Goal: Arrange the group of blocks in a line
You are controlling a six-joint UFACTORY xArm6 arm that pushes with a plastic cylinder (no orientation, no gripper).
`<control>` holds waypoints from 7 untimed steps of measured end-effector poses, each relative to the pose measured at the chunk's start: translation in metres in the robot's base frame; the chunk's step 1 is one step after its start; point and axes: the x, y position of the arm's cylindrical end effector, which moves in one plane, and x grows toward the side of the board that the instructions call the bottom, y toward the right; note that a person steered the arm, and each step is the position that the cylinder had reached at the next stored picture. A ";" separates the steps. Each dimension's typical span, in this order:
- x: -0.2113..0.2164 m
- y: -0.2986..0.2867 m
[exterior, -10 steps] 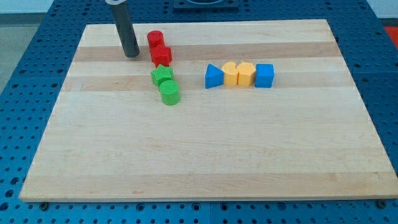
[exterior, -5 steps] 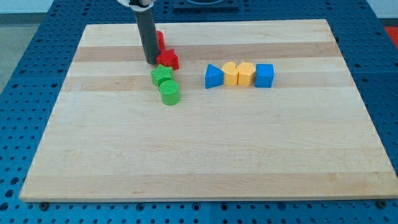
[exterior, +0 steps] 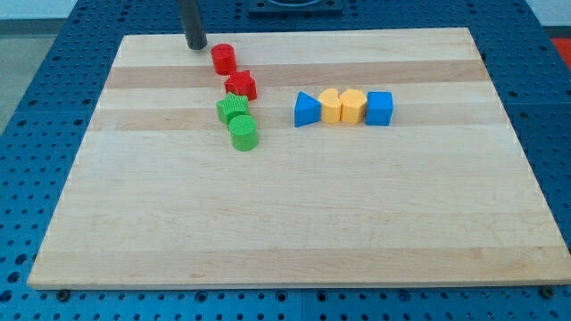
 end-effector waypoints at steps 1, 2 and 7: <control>0.006 0.021; 0.006 0.033; 0.049 0.018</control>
